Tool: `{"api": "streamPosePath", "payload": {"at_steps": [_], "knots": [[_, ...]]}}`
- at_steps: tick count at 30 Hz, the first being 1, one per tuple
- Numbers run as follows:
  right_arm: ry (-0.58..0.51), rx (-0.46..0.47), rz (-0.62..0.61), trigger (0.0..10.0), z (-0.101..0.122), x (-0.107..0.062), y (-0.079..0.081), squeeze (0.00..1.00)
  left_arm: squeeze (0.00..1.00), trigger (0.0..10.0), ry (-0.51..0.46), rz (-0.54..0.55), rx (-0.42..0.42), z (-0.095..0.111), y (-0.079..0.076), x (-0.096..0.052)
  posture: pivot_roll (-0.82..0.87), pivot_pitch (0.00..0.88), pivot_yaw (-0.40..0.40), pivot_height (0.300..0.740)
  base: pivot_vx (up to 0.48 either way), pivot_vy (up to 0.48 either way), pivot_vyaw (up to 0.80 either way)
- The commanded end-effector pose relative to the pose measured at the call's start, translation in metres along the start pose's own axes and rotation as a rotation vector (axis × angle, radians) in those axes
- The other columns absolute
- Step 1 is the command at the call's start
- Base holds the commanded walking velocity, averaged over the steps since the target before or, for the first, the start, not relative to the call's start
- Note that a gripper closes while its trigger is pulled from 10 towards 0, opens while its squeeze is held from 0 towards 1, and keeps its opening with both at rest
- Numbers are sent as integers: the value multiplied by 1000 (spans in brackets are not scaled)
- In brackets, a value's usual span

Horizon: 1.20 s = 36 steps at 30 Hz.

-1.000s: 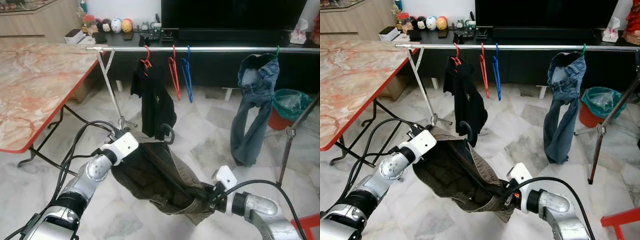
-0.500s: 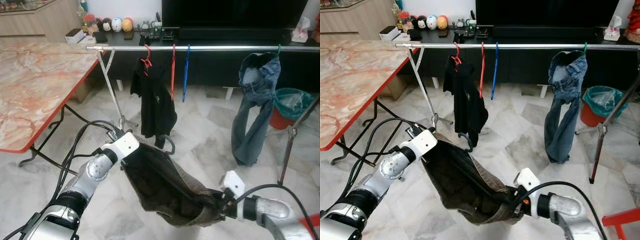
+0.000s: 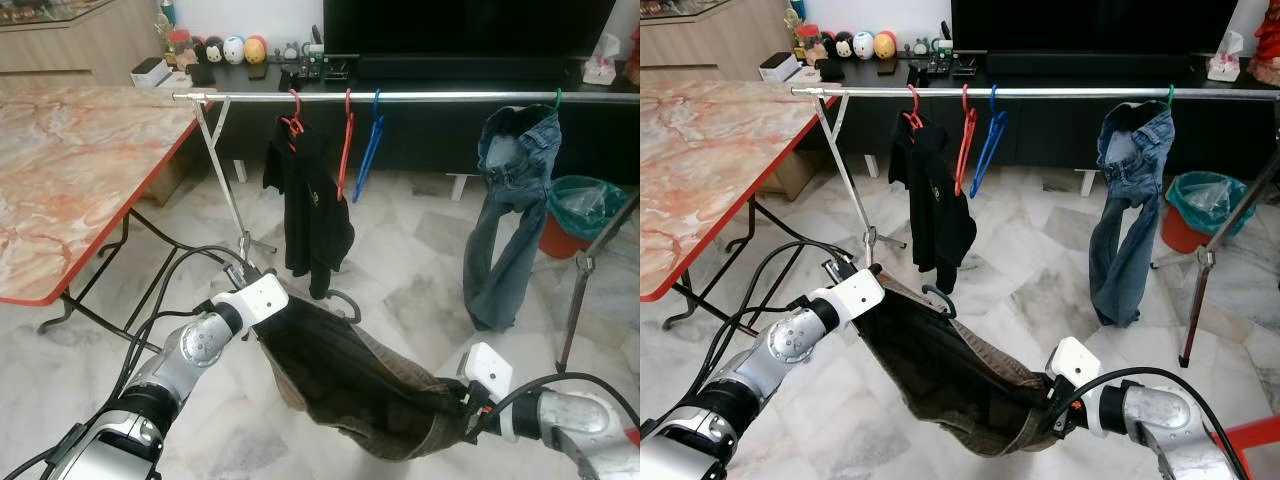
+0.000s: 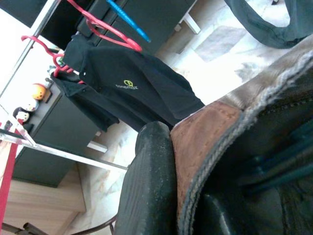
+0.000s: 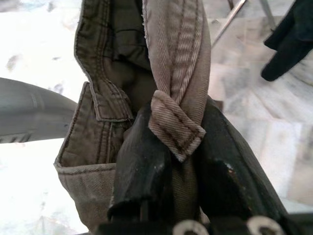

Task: Hang hanger

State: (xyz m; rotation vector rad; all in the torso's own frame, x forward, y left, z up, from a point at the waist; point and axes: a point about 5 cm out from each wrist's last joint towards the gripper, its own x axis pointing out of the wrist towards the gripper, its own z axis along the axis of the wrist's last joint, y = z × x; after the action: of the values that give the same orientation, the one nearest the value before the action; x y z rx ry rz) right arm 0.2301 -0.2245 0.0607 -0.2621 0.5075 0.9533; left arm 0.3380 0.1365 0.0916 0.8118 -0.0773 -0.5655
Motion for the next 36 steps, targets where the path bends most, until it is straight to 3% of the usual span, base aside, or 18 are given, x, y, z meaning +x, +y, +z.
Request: {"api": "streamPosePath", "payload": {"at_steps": [1,2,3,6,14,19,22,25,29,36], "knots": [[44,17,-62,10000,-9,-13,-8,0,0,1569,84,78,-11,-14,21,-6,45,48,99,740,0,0,0],[49,14,-69,10000,-10,-14,-8,0,0,3725,98,68,-8,-15,20,-6,49,47,98,740,0,0,0],[53,8,-79,10000,-10,-18,-10,0,0,10000,114,60,-6,-18,18,-7,47,49,99,740,0,0,0],[42,3,-84,10000,-9,-20,-10,0,0,10000,123,61,-15,-20,18,-8,46,49,100,740,0,0,0],[124,-49,-311,10000,-14,-23,-34,0,0,10000,167,17,2,-24,14,-8,47,47,102,740,0,0,0],[55,-45,-237,10000,-9,-13,-23,0,0,10000,189,22,-3,-26,14,-9,50,45,105,740,0,0,0],[19,-42,-308,10000,-5,-15,-30,0,0,10000,213,15,8,-30,13,-10,49,45,106,740,0,0,0],[-32,-47,-268,10000,2,-16,-27,0,0,10000,220,2,11,-31,11,-11,49,45,106,740,0,0,0],[28,-67,-339,10000,-3,-21,-37,0,0,10000,244,3,13,-34,11,-12,47,48,106,740,0,0,0],[-35,-57,-159,10000,1,-20,-17,0,0,10000,289,35,29,-39,15,-14,50,47,107,740,0,0,0]]}}
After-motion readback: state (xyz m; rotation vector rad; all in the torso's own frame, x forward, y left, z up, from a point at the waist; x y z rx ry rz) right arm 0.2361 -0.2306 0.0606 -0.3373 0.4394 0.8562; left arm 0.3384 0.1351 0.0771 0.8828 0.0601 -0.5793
